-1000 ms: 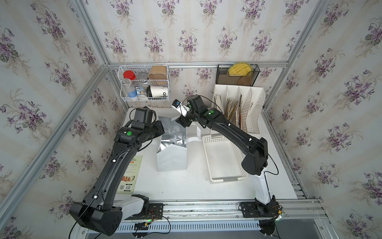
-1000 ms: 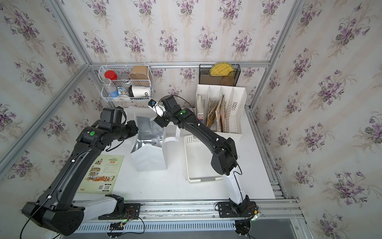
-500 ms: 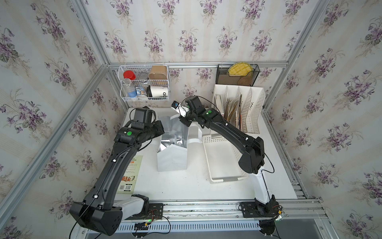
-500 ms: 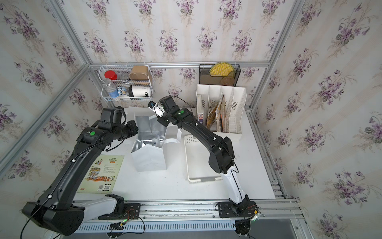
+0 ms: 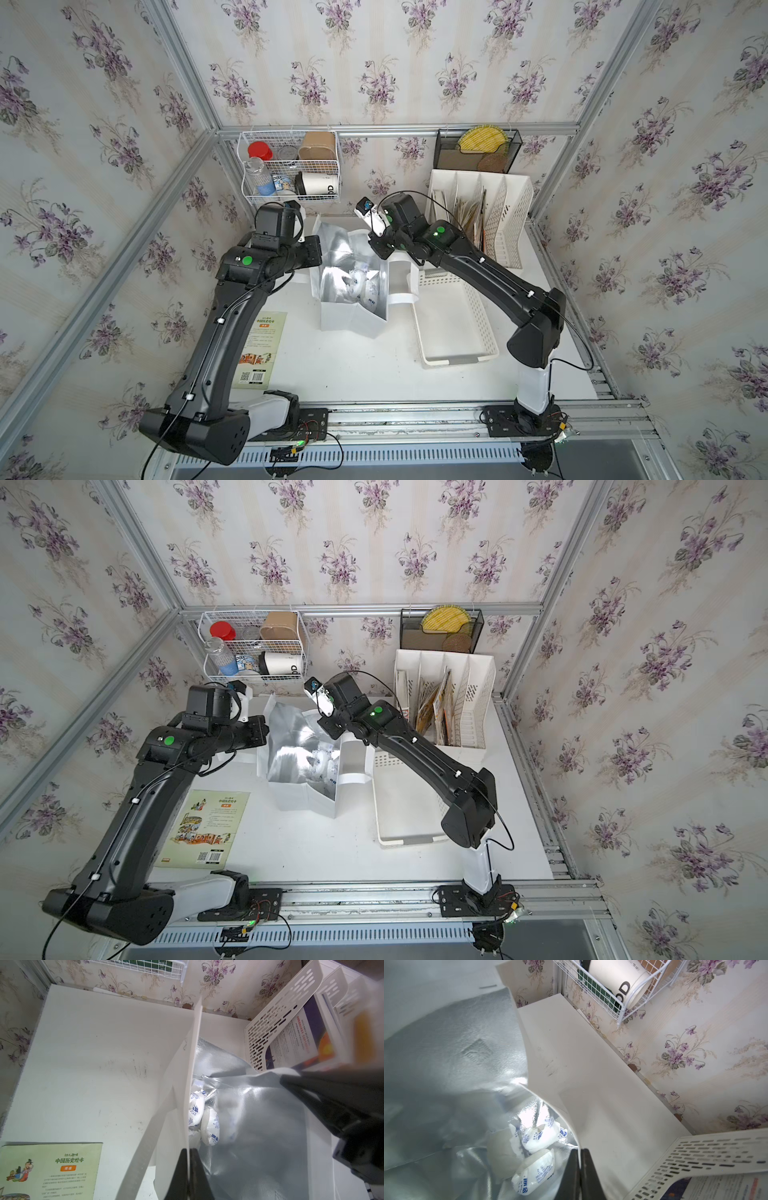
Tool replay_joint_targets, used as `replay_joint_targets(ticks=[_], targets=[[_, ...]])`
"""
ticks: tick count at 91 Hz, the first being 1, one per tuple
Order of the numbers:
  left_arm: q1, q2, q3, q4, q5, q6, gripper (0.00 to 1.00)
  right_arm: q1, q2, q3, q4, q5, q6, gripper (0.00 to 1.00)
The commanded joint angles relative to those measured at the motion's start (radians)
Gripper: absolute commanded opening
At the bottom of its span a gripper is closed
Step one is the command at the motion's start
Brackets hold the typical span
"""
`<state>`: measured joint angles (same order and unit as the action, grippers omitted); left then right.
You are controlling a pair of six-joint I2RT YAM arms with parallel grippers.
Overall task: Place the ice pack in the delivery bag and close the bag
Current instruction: Adjust the delivery bag at the center of the board.
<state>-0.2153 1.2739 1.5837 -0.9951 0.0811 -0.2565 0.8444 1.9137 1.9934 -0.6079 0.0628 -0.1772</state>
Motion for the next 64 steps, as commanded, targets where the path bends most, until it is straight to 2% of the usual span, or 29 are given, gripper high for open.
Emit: replay_joint_targets(ticks=[1, 21, 30, 42, 51, 64], targets=[[0.008, 0.027, 0.068, -0.066, -0.01, 0.067, 0.0, 0.02, -0.059, -0.062, -0.015, 0.063, 0.207, 0.0], [0.012, 0.085, 0.196, -0.171, 0.005, 0.125, 0.0, 0.101, -0.232, -0.27, 0.014, 0.081, 0.417, 0.0], [0.012, 0.102, 0.202, -0.183, 0.113, 0.168, 0.0, 0.127, -0.333, -0.399, 0.08, 0.055, 0.51, 0.0], [0.01, 0.116, 0.184, -0.177, 0.349, 0.192, 0.0, 0.153, -0.466, -0.572, 0.193, 0.019, 0.624, 0.0], [0.01, 0.121, 0.167, -0.173, 0.39, 0.199, 0.0, 0.156, -0.535, -0.652, 0.23, 0.04, 0.667, 0.0], [0.005, 0.134, 0.136, -0.166, 0.435, 0.205, 0.0, 0.155, -0.551, -0.705, 0.231, 0.085, 0.68, 0.0]])
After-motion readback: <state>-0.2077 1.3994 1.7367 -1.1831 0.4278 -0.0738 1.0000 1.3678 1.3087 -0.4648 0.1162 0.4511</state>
